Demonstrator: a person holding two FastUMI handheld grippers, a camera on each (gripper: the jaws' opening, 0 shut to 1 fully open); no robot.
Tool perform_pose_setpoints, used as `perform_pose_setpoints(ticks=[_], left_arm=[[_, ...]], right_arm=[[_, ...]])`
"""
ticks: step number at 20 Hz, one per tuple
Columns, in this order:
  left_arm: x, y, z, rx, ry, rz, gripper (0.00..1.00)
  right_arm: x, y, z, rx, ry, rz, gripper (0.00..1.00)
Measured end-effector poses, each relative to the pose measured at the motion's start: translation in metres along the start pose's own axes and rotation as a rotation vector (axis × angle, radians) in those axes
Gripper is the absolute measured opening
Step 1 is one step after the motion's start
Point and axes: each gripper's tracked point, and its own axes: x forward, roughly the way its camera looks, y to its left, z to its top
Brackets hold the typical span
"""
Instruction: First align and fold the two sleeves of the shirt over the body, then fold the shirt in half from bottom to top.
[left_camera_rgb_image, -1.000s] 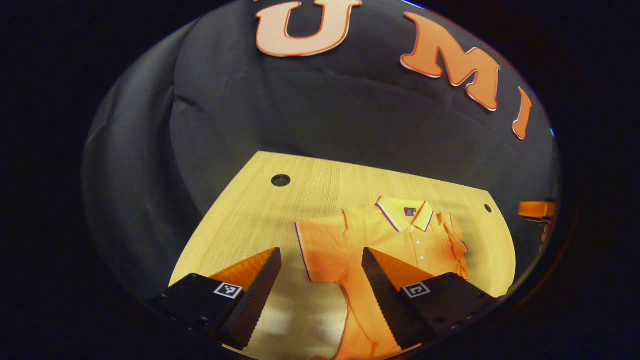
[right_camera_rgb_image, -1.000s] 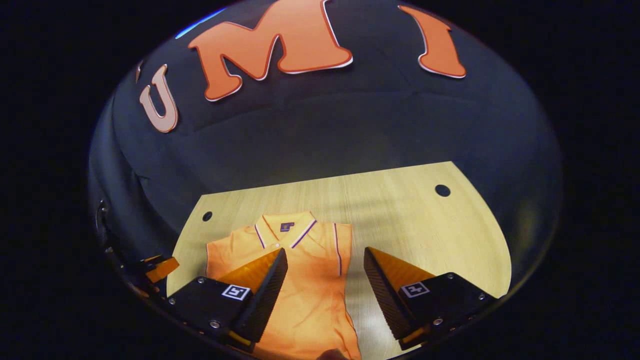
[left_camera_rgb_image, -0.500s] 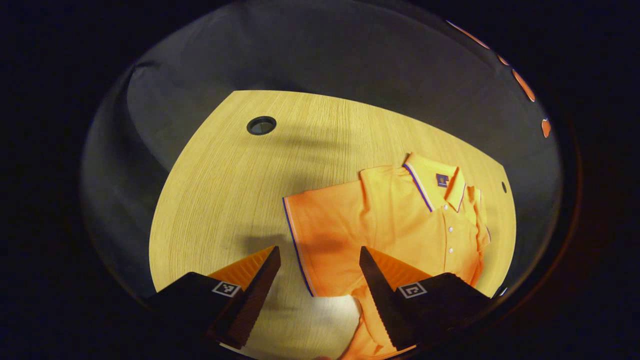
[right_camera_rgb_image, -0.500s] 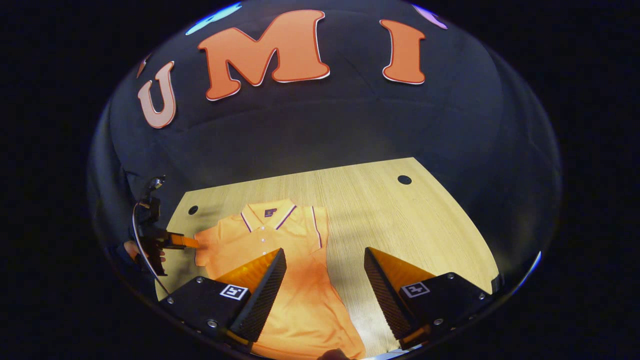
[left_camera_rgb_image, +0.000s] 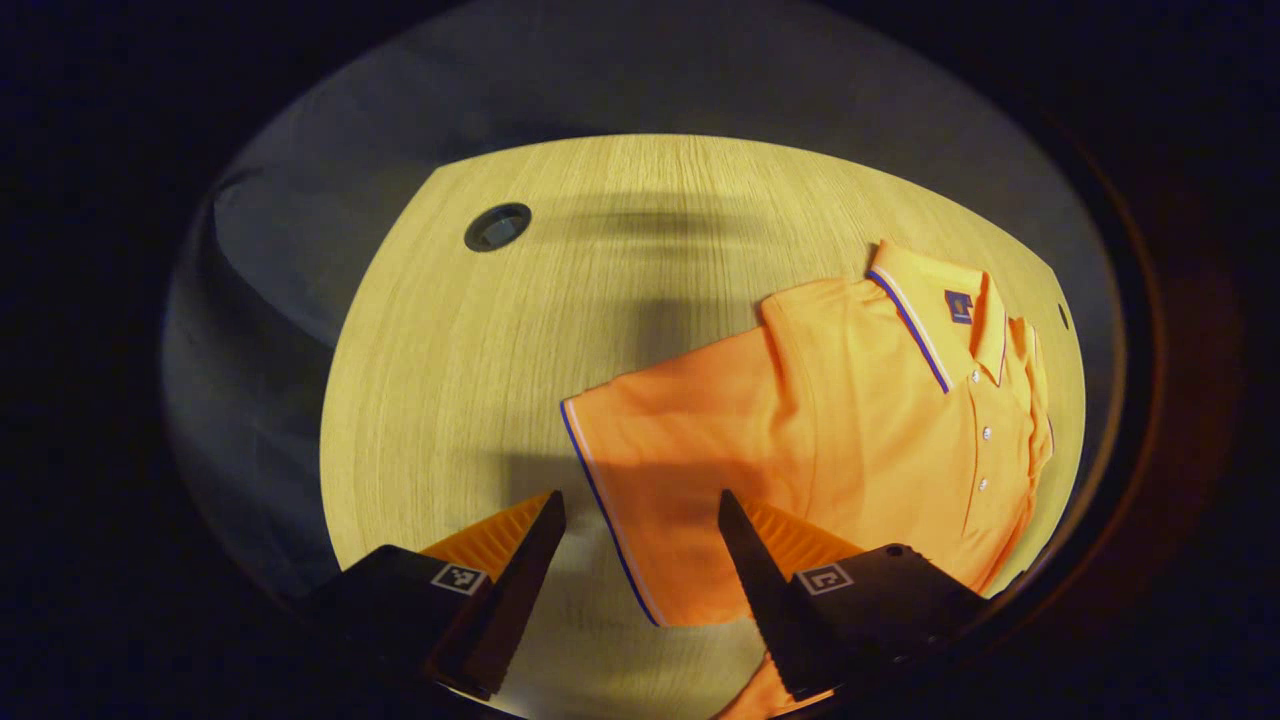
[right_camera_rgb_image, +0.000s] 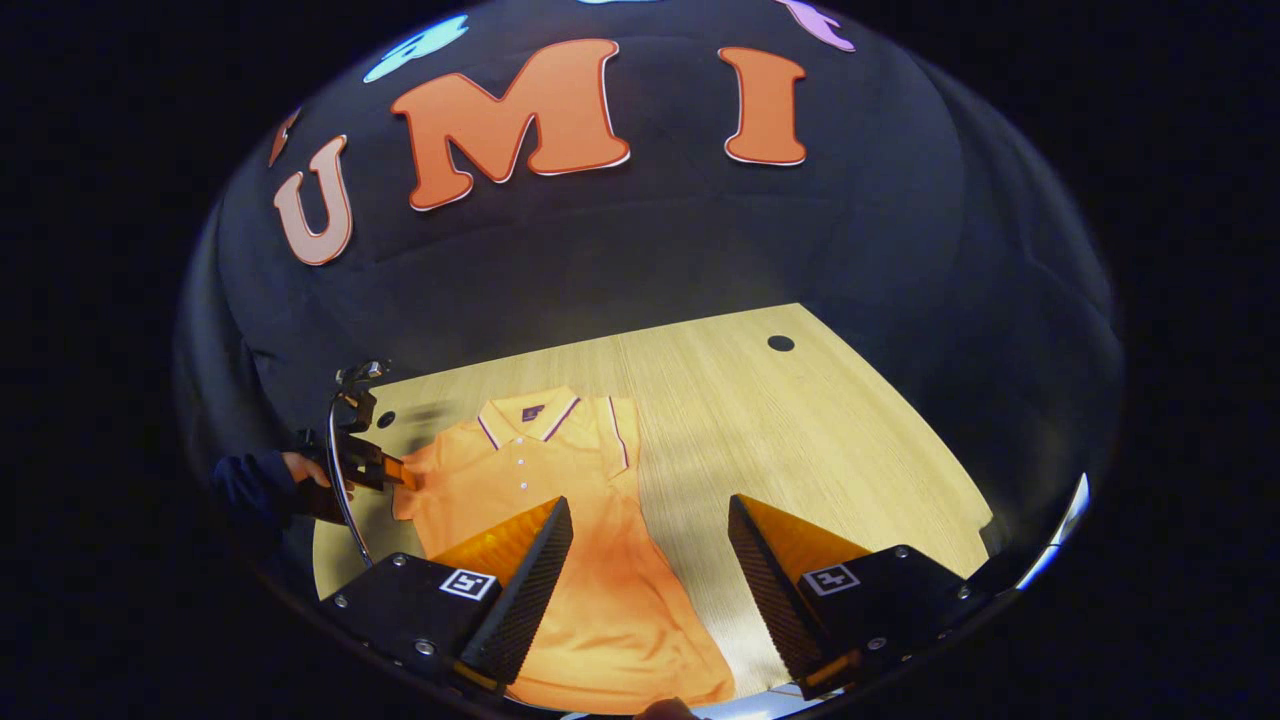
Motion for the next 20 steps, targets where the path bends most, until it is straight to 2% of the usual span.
perform_pose_setpoints(ticks=[3, 5, 6, 7, 12, 16, 20], left_arm=[[-0.002, -0.012, 0.001, 0.017, 0.0, -0.056, 0.66], [0.001, -0.016, 0.0, 0.03, -0.006, -0.058, 0.1], [-0.004, -0.018, 0.003, 0.033, -0.022, -0.067, 0.11], [-0.007, -0.018, 0.008, 0.051, -0.047, -0.077, 0.05], [-0.033, -0.03, 0.027, 0.117, -0.137, -0.106, 0.05], [-0.051, -0.063, 0.038, 0.201, -0.187, -0.184, 0.05], [-0.063, -0.106, 0.048, 0.25, -0.224, -0.279, 0.08]], right_arm=[[-0.014, -0.01, 0.005, 0.018, -0.028, -0.024, 0.96], [-0.018, -0.017, 0.003, 0.03, -0.028, -0.041, 0.96], [-0.019, -0.019, 0.001, 0.036, -0.023, -0.044, 0.95], [-0.019, -0.02, -0.003, 0.039, -0.017, -0.048, 0.96], [-0.019, -0.016, -0.011, 0.03, -0.002, -0.048, 0.96], [-0.019, -0.018, -0.012, 0.015, 0.007, -0.064, 0.96], [-0.019, -0.022, -0.017, 0.055, 0.017, -0.081, 0.96]])
